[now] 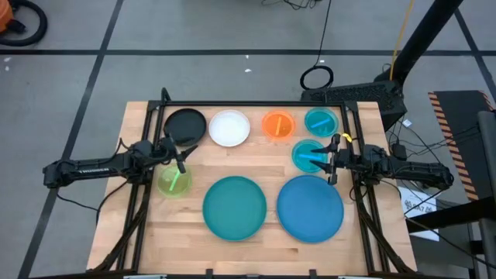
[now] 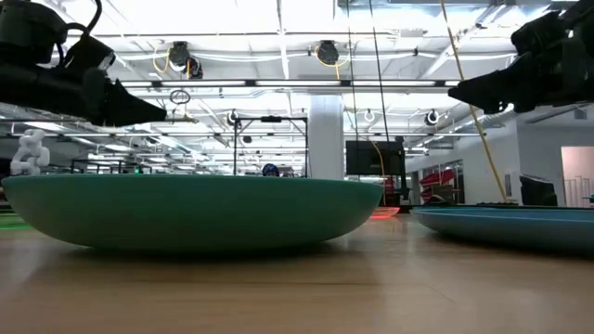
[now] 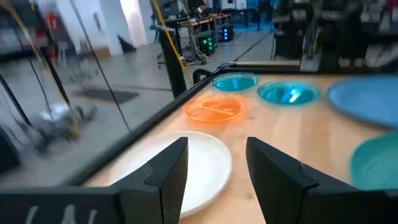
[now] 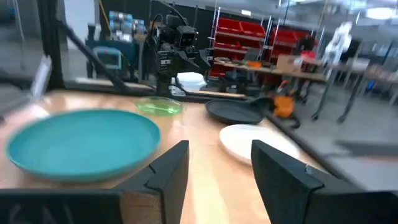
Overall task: Stack plastic plates
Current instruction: Stack the green plate on top of the blue plate
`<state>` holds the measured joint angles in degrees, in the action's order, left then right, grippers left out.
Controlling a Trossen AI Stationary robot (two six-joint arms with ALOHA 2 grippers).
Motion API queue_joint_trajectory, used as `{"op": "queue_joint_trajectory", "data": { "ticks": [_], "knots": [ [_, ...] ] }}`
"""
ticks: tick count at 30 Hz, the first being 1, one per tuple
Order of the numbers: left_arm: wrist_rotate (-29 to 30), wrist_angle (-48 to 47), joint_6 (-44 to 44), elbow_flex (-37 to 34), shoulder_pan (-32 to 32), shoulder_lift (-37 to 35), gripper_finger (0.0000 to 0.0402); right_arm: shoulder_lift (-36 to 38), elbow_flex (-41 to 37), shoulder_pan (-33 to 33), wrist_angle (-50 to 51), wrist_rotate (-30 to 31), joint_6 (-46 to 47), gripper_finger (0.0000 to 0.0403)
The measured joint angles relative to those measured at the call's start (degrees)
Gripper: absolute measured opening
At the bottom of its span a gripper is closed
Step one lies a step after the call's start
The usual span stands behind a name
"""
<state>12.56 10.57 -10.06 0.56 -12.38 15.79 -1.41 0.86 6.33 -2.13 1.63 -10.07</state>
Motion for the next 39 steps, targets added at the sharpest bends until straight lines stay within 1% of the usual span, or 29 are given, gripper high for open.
{"op": "queue_joint_trajectory", "data": {
  "ticks": [1,2,4,6,8,10,12,14,16,19,23,26,29,34,36,39],
  "knots": [
    [0.0,0.0,-2.37,0.0,0.02,-0.01,0.017,0.0,0.02,0.0,-0.31,-0.07,-1.18,0.0167],
    [0.0,-0.01,-4.06,0.0,0.02,-0.01,0.017,-0.01,0.02,-0.03,-1.01,-0.25,-0.34,0.0167],
    [0.0,0.0,-4.86,-0.02,0.02,0.0,0.017,0.0,0.23,-0.15,-3.42,-0.3,7.46,0.0167],
    [0.0,0.29,-4.26,0.0,0.02,0.0,0.017,-0.01,0.82,-0.17,-4.56,1.42,13.9,0.0167],
    [0.0,2.37,-4.2,0.0,0.02,0.0,0.017,-0.47,1.79,-0.15,-4.66,3.09,17.58,0.0167],
    [-0.4,5.13,-3.18,0.0,0.03,0.0,0.017,-1.94,2.47,-0.15,-5.08,3.11,18.67,0.0167],
    [-1.52,8.91,0.6,-0.01,0.26,0.0,0.017,-4.35,3.25,-0.15,-7.89,3.36,18.77,0.0167],
    [-2.27,12.86,6.19,0.0,0.55,-0.01,0.017,-7.27,4.55,-0.07,-10.57,6.34,19.64,0.0167],
    [-2.27,17.55,9.04,0.0,0.54,0.0,0.017,-10.75,6.05,0.09,-10.12,9.78,21.39,0.0167],
    [-2.49,22.13,8.54,0.95,0.48,0.0,0.017,-16.39,8.68,0.09,-9.67,12.09,23.01,0.0167],
    [-2.62,23.02,5.49,5.31,0.48,0.59,0.017,-24.19,12.89,0.11,-9.85,12.25,25.54,0.0167],
    [-2.62,21.07,3.18,9.84,0.46,2.86,0.017,-29.52,15.99,0.25,-9.69,12.26,27.53,0.0167],
    [-2.62,17.38,0.87,15.18,0.46,6.6,0.017,-34.35,18.79,0.87,-9.61,12.17,29.03,0.0167],
    [-0.83,11.97,-2.53,22.66,0.29,15.56,0.017,-40.69,23.2,2.02,-7.2,11.87,31.87,0.0167],
    [0.22,8.23,-5.17,25.56,-0.25,19.02,0.017,-42.6,25.14,2.29,-4.87,11.82,31.95,0.0167],
    [1.04,-1.92,-10.65,29.47,-1.73,22.74,0.017,-44.9,27.94,2.36,-0.7,11.55,30.46,0.0167]
  ]
}}
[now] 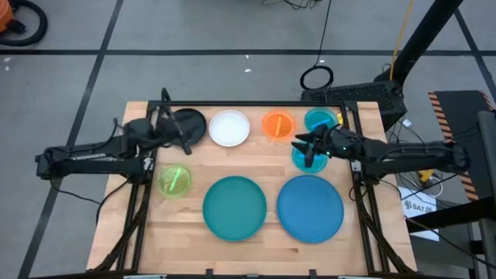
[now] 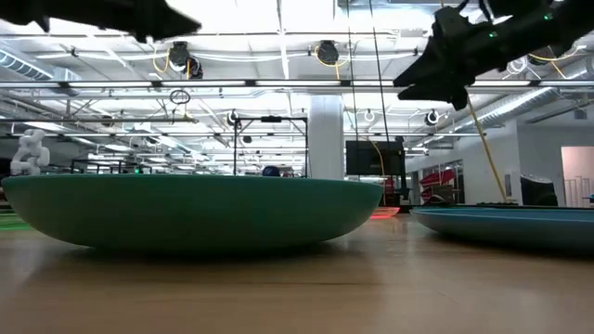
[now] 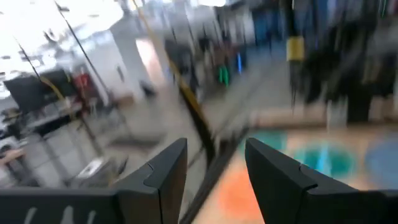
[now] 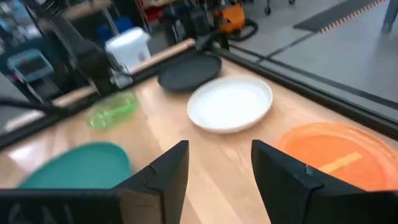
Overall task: Stack plastic plates
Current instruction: Stack the green plate on top of the blue plate
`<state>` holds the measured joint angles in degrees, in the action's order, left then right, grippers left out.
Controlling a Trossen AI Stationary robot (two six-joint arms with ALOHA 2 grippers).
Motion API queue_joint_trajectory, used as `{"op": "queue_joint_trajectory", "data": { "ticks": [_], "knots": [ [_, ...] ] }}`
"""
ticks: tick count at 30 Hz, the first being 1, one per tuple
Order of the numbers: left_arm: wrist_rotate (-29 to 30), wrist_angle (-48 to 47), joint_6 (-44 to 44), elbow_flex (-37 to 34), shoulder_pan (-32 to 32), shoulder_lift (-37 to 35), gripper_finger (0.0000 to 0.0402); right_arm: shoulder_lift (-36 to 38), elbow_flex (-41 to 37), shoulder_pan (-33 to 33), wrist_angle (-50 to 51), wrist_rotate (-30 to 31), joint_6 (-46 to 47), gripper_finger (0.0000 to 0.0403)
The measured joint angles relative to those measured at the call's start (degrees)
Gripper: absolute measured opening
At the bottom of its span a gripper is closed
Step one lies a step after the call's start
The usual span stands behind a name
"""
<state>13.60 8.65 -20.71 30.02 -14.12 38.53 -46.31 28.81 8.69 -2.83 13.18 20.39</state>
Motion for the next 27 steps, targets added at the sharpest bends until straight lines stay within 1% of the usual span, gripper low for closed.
{"op": "queue_joint_trajectory", "data": {
  "ticks": [3,6,8,11,16,18,21,24,27],
  "knots": [
    [-0.01,-9.09,-1.19,2.16,-1.49,2.42,0.017,-1.8,2.48,0.02,3.96,-3.41,-2.18,0.0167],
    [-0.49,-15.21,-0.67,2.25,-2.42,2.88,0.017,-3.45,4.74,0.0,6.73,-10.19,-4.08,0.0167],
    [-1.29,-18.29,-0.84,2.25,-2.77,2.87,0.017,-4.51,6.16,-0.13,8.3,-14.97,-5.39,0.0167],
    [-3.47,-20.65,-2.59,2.25,-2.88,2.66,0.017,-6.55,8.47,-0.62,9.97,-20.44,-6.31,0.0167],
    [-6.02,-22.98,-4.14,2.25,-2.86,2.68,0.017,-11.18,12.88,-1.57,12.44,-22.32,-6.83,0.0167],
    [-6.11,-23.51,-3.19,2.25,-2.86,2.66,0.017,-13.18,14.44,-2.13,13.95,-22.39,-7.35,0.0167],
    [-6.12,-24.33,-0.42,2.25,-2.86,2.66,0.017,-15.62,17.39,-2.79,19.47,-22.46,-6.96,0.0167],
    [-6.13,-25.81,-0.11,2.25,-2.86,2.66,0.017,-17.28,19.51,-3.61,25.67,-22.46,-4.11,0.0167],
    [-6.12,-25.66,0.35,2.25,-2.86,2.66,0.017,-18.14,20.15,-4.48,28.34,-22.71,0.83,0.0167]
  ]
}}
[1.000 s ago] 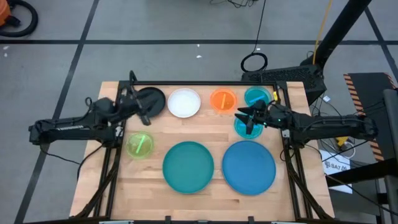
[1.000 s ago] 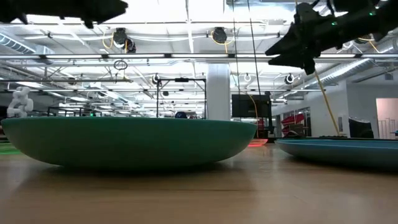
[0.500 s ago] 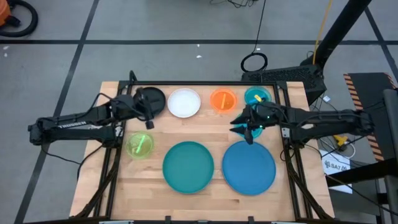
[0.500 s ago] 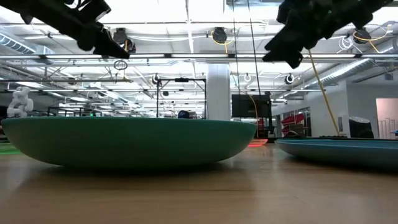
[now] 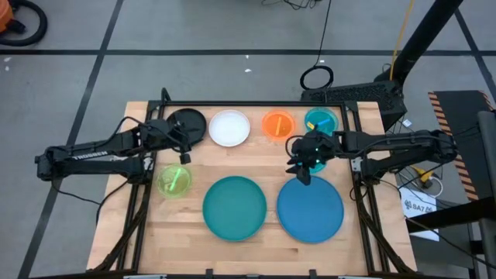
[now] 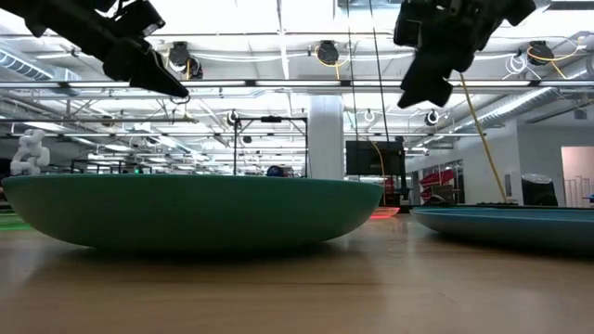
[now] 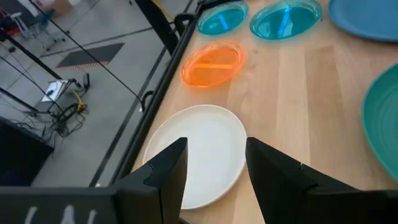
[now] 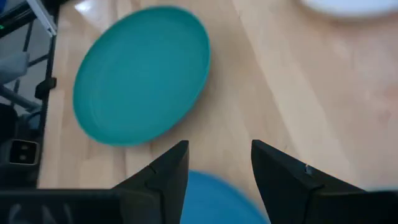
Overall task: Stack plastic plates
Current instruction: Stack the green plate on top of the blue plate
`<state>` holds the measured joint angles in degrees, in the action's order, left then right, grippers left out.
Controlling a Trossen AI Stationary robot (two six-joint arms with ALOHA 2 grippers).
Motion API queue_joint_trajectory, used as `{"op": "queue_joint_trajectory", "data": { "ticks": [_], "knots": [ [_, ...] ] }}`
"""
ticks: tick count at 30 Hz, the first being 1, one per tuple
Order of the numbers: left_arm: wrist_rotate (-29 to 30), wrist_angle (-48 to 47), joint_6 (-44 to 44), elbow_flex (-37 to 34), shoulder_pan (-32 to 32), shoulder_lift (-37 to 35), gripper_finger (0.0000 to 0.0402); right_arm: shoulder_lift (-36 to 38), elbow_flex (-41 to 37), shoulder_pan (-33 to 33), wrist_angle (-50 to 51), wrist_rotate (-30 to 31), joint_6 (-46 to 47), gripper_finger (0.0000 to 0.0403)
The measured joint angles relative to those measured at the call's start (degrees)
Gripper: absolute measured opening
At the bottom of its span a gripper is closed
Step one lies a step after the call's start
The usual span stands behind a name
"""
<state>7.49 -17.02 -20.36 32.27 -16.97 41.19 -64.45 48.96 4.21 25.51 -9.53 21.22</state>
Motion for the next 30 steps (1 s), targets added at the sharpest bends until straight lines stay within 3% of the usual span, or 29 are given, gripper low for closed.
{"op": "queue_joint_trajectory", "data": {
  "ticks": [10,17,23,30],
  "knots": [
    [0.0,1.64,1.42,0.0,0.0,0.0,0.017,-0.56,0.06,-0.96,0.68,-1.07,5.16,0.0167],
    [0.02,2.64,3.21,0.0,0.0,0.02,0.017,-1.85,0.06,-0.96,-7.06,2.38,8.09,0.0167],
    [0.02,5.79,3.59,0.0,0.0,0.0,0.017,-8.98,0.61,-1.91,-17.36,3.53,7.25,0.0167],
    [0.03,6.21,3.57,0.0,0.0,0.0,0.017,-19.04,7.89,-4.9,-15.52,3.68,1.12,0.0167]
  ]
}}
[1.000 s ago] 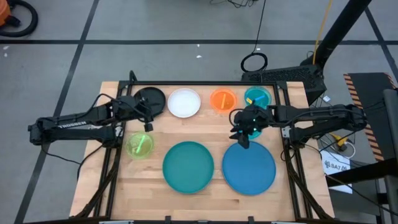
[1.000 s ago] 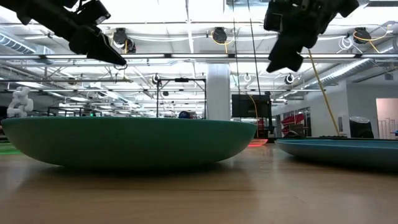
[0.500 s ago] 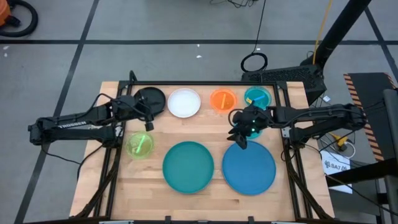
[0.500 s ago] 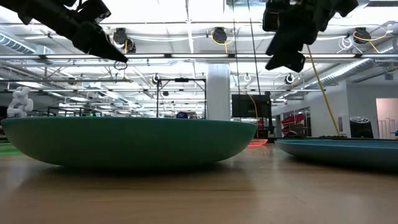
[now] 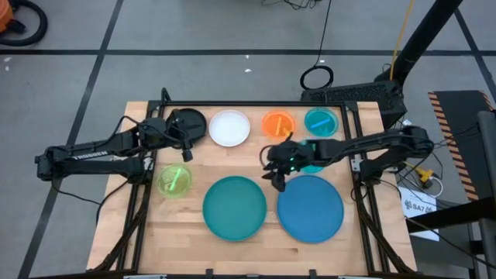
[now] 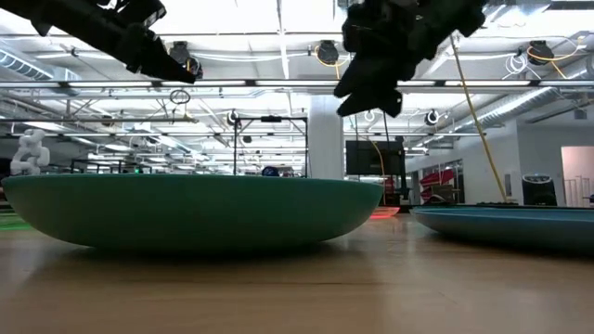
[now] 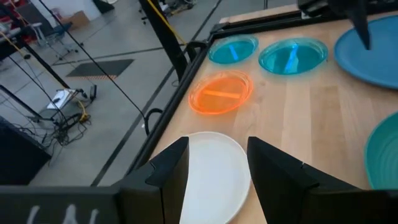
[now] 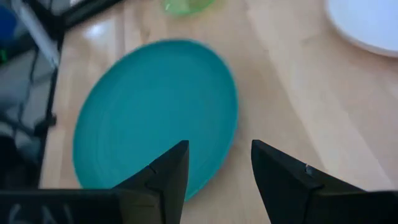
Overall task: Stack plastic plates
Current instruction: Stack the green plate on top of the blue plate
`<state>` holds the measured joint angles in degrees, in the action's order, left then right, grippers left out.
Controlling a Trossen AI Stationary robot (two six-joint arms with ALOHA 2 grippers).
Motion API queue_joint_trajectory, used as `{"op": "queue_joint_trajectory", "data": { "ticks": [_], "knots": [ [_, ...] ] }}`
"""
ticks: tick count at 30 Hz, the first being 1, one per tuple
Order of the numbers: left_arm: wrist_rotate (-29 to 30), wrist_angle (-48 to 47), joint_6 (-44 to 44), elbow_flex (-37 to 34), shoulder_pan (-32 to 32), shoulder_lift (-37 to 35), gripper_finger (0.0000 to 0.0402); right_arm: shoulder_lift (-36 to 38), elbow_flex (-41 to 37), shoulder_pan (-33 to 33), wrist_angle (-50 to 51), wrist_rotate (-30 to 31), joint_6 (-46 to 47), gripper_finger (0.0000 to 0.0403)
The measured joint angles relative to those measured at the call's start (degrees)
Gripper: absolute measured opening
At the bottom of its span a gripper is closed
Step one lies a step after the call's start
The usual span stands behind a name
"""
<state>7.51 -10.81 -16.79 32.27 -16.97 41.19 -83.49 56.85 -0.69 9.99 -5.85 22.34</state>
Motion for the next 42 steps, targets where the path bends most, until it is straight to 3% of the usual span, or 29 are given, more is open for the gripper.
{"op": "queue_joint_trajectory", "data": {
  "ticks": [10,19,27,42],
  "knots": [
    [0.04,-0.02,-0.92,0.0,0.0,0.0,0.017,-7.41,5.78,-2.07,1.32,4.77,-11.75,0.0167],
    [0.1,0.19,-1.14,0.0,0.0,0.0,0.017,-12.87,5.78,-2.07,0.28,4.37,-9.67,0.0167],
    [0.17,0.24,-1.12,0.0,0.0,0.0,0.017,-18.36,5.78,-1.49,-1.32,7.66,-4.8,0.0167],
    [0.17,-0.09,-1.05,0.0,0.0,0.0,0.017,-20.07,5.78,-1.18,-3.42,9.12,-2.22,0.0167]
  ]
}}
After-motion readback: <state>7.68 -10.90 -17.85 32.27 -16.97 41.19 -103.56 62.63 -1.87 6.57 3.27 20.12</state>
